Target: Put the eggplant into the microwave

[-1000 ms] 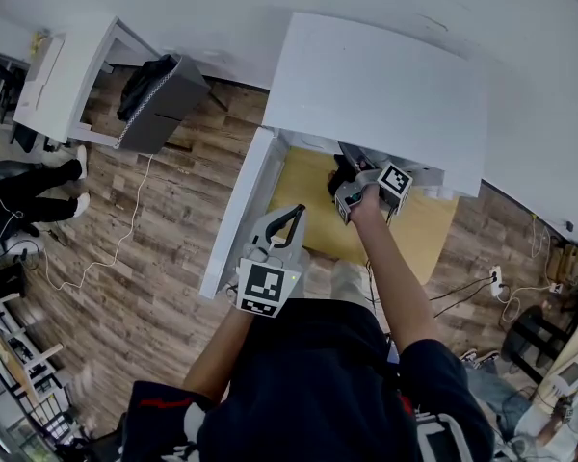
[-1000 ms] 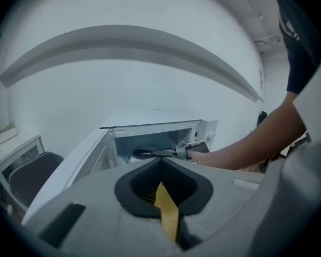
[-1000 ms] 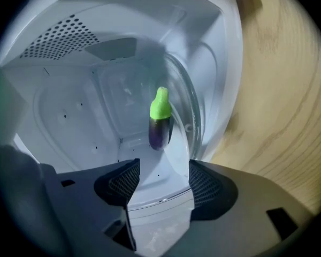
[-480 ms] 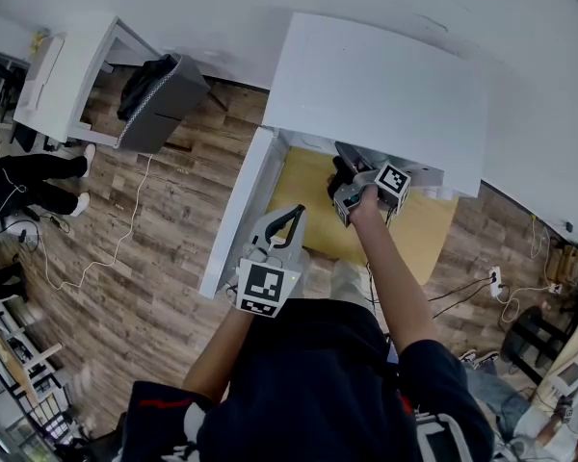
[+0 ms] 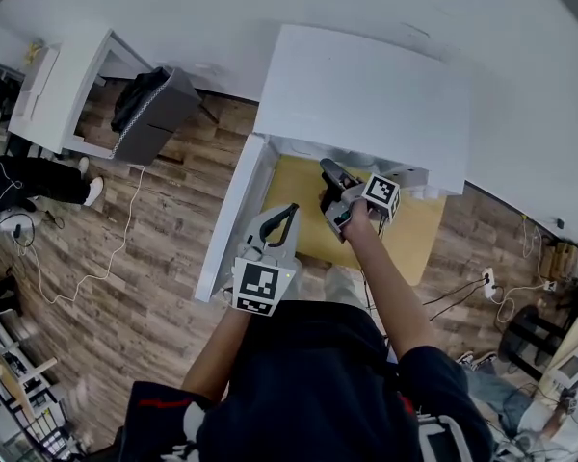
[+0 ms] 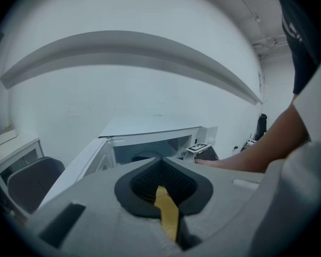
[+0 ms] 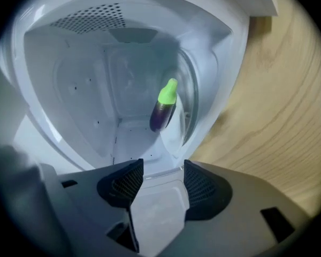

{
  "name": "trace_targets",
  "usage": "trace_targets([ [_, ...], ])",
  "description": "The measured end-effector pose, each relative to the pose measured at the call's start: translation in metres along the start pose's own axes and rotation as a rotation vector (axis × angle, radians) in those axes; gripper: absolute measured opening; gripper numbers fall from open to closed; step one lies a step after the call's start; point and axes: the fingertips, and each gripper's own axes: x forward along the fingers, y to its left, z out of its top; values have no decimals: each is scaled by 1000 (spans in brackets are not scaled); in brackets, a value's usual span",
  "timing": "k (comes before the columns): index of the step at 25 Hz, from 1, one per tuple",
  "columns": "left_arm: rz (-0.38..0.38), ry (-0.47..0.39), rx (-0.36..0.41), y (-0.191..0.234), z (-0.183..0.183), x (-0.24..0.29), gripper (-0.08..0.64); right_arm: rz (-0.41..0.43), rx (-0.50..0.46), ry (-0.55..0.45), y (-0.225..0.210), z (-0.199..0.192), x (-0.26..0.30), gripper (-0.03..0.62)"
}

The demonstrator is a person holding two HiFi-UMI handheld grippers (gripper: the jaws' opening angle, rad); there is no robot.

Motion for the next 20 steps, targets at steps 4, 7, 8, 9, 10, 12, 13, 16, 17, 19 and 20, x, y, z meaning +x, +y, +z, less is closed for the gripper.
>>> trace_targets([
  [4, 9, -33, 2, 4, 12, 0, 14, -49, -156, 62, 15, -16, -15, 123],
  [7, 19, -54, -4, 9, 20, -1, 14, -60, -277, 104, 34, -29, -27, 57],
  [8, 24, -59, -4, 11, 22, -3, 14, -58, -310, 123, 40, -34, -32, 44],
  [9, 30, -64, -1, 12, 25, -4, 14, -48, -340, 140, 48, -38, -37, 32],
  [10, 36, -70, 2, 13, 28, -5, 14, -31, -368, 154, 57, -41, -43, 27],
  [12, 46, -86, 6, 16, 36, -5, 14, 9, -424, 162, 78, -42, -54, 20],
  [13, 51, -93, 8, 18, 40, -6, 14, 27, -455, 162, 89, -42, -60, 18],
  [16, 63, -99, 12, 22, 48, -5, 14, 58, -579, 159, 116, -43, -75, 14],
  [17, 66, -102, 13, 23, 51, -6, 14, 63, -628, 156, 124, -44, -79, 14],
  [19, 72, -114, 17, 25, 59, -7, 14, 76, -727, 143, 142, -45, -87, 12],
  [20, 76, -120, 20, 25, 63, -8, 14, 86, -777, 133, 153, -45, -91, 12],
])
